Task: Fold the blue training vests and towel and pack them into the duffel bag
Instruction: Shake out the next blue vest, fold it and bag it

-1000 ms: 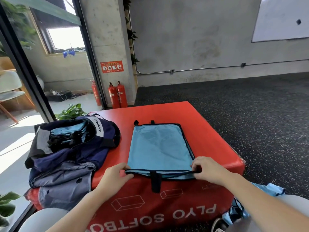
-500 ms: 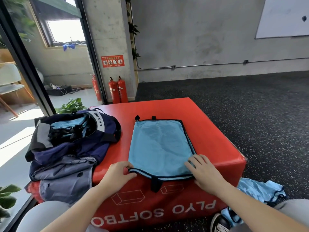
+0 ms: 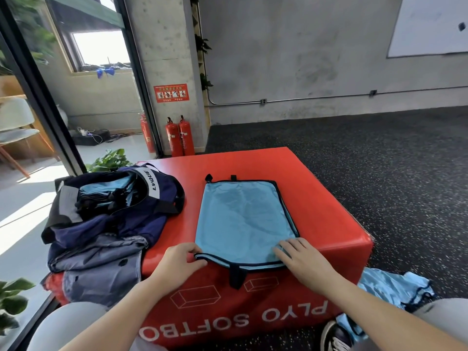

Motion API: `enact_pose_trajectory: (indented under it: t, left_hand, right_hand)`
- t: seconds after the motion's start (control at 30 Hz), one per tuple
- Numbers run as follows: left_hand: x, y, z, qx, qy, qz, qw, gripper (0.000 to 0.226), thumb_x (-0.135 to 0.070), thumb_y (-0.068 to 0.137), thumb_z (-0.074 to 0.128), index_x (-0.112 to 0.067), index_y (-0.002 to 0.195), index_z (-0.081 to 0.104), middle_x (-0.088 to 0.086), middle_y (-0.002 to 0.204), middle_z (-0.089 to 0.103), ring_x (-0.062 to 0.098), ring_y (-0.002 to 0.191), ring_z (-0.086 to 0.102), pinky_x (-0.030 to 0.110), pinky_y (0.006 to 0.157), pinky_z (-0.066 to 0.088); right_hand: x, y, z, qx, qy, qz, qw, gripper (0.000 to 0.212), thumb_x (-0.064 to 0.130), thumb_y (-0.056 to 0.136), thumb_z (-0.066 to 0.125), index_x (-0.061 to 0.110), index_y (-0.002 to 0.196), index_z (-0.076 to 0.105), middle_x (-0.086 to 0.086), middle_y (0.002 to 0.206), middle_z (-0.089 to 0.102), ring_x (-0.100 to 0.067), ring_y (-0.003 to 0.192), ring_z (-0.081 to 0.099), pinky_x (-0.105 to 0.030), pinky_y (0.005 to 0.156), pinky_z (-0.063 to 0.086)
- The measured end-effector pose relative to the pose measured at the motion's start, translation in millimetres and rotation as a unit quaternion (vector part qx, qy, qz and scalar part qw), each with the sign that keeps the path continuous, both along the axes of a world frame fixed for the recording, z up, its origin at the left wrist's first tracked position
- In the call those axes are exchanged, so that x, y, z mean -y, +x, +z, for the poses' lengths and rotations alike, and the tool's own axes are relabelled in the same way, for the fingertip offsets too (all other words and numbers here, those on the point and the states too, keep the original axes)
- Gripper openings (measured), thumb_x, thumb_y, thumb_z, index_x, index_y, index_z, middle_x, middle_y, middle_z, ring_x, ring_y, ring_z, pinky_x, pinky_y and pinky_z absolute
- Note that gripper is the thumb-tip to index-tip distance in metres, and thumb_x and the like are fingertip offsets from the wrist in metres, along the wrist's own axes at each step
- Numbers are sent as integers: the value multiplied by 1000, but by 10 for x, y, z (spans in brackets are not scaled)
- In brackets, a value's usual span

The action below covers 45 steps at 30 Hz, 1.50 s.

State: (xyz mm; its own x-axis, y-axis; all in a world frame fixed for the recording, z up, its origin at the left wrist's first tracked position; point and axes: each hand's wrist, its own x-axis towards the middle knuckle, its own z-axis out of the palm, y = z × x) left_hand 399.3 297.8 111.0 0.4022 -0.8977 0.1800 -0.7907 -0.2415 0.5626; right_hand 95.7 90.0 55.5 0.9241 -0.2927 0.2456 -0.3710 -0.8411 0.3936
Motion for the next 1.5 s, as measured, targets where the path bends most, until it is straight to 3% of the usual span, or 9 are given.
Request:
enact_pose_trajectory:
  t: [0.2, 0.33, 0.5, 0.67, 0.93, 1.13, 1.3, 1.43, 1.5]
  left_hand:
    - [-5, -31, 42, 0, 2, 5, 1000, 9, -33, 81, 81, -30, 81, 72, -16, 79, 69, -11, 86, 56, 10, 69, 38]
    - [-17, -75, 112, -8, -8, 21, 1000, 10, -32, 79, 82, -31, 81, 72, -18, 78, 68, -10, 77, 57, 13, 67, 38]
    - [-10, -50, 191, -55, -52, 25, 997, 16, -26, 81, 80, -35, 84, 68, -24, 101, 71, -8, 98, 62, 18, 92, 43]
    - [61, -17, 378, -110, -72, 9, 991, 19, -10, 89, 73, -24, 83, 61, -11, 76, 72, 0, 71, 66, 23, 75, 49]
    - [541, 281, 569, -191, -140, 25, 971, 16, -18, 90, 74, -32, 85, 68, -2, 64, 66, 7, 63, 53, 24, 65, 42]
    - [1230, 526, 397, -186, -148, 83, 968, 18, -10, 93, 68, -27, 85, 67, -17, 75, 72, -7, 69, 62, 8, 67, 44]
    - [1792, 707, 219, -170, -124, 110, 971, 23, -15, 95, 64, -38, 91, 67, -14, 89, 72, 2, 89, 66, 23, 81, 51]
    - [2073, 792, 124, -147, -110, 119, 976, 18, -17, 97, 62, -32, 105, 67, -16, 93, 67, -2, 87, 62, 9, 72, 43]
    - [2163, 856, 26, -137, -88, 130, 978, 17, -19, 95, 66, -31, 107, 65, -13, 93, 66, 2, 84, 61, 14, 74, 45]
  right_hand:
    - [98, -56, 52, 36, 30, 33, 998, 31, 11, 75, 66, 17, 105, 65, 0, 102, 67, -22, 88, 66, -34, 74, 54]
    - [107, -109, 240, 60, 192, -27, 979, 26, 26, 82, 68, 19, 106, 66, 6, 107, 66, -15, 103, 62, -30, 92, 47]
    - [-12, -191, 595, 232, 437, -108, 862, 8, 25, 80, 68, 30, 85, 70, 12, 85, 70, -3, 77, 62, -25, 74, 48]
    - [90, -127, 944, 298, 531, -117, 785, 6, 16, 76, 70, 19, 70, 70, 10, 56, 55, -8, 53, 43, -27, 54, 33]
    - [588, 220, 1209, 370, 611, -84, 695, 17, 20, 78, 66, 6, 70, 60, 3, 69, 43, -12, 69, 38, -34, 65, 27]
    - [1200, 621, 1045, 365, 603, -130, 698, 12, 20, 85, 68, 17, 74, 66, 6, 74, 51, -12, 74, 45, -33, 71, 33]
    - [1661, 828, 911, 328, 569, -187, 730, 47, 46, 67, 63, 8, 94, 69, 5, 78, 59, -12, 75, 52, -35, 72, 39]
    - [1823, 964, 854, 287, 532, -231, 762, 4, 23, 84, 70, 21, 82, 72, 7, 70, 61, -11, 67, 53, -32, 65, 39]
    - [1924, 1003, 781, 251, 488, -263, 794, 6, 24, 86, 70, 26, 81, 69, 5, 73, 64, -14, 71, 58, -32, 64, 43]
